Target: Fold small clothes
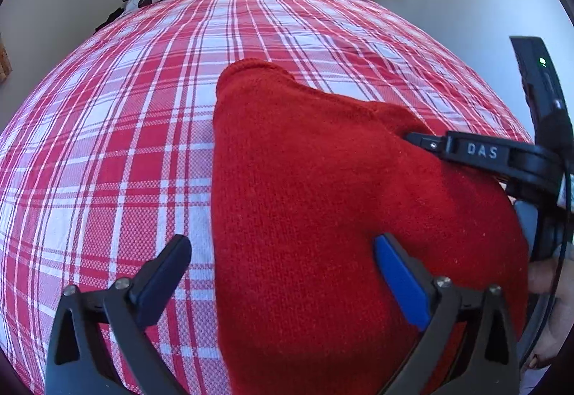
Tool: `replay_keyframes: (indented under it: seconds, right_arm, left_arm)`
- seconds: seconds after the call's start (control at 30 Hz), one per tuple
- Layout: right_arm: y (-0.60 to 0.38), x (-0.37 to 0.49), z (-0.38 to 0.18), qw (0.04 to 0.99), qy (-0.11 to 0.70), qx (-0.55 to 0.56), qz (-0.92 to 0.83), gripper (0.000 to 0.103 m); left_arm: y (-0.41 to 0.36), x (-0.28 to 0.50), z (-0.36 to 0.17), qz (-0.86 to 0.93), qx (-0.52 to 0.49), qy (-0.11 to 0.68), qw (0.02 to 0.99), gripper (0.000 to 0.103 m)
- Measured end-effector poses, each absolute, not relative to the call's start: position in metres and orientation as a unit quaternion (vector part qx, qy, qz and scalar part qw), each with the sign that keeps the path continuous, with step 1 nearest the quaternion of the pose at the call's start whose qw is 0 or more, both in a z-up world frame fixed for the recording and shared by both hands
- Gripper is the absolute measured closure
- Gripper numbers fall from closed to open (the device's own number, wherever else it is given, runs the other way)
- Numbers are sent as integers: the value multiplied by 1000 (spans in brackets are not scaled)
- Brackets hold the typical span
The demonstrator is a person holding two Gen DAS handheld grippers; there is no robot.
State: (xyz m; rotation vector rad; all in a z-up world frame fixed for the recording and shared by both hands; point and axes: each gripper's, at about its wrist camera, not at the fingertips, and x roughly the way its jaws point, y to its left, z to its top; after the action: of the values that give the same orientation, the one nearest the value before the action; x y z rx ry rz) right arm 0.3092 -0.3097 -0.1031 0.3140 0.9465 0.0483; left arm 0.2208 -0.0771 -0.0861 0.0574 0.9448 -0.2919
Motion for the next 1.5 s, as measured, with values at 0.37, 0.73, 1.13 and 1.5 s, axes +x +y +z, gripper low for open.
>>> replay_keyframes:
  seconds: [0.37,0.73,1.13,1.5]
  right_arm:
    - [-329,262,-62,899,374,219,65,59]
    - [-328,213,-73,888,361,277,72,24]
    - [-306,220,-108,889,374,254,73,24]
    - [-300,225,-110,887,381,247,87,47]
  left_arm:
    - [-69,216,-77,-161,26,444,881,0]
    - [-52,233,-67,-156,-18,467,870,0]
    - [-68,262,-89,-175,-17,503,846,0]
    - [-74,263,-93,-200,-36,509,836,3]
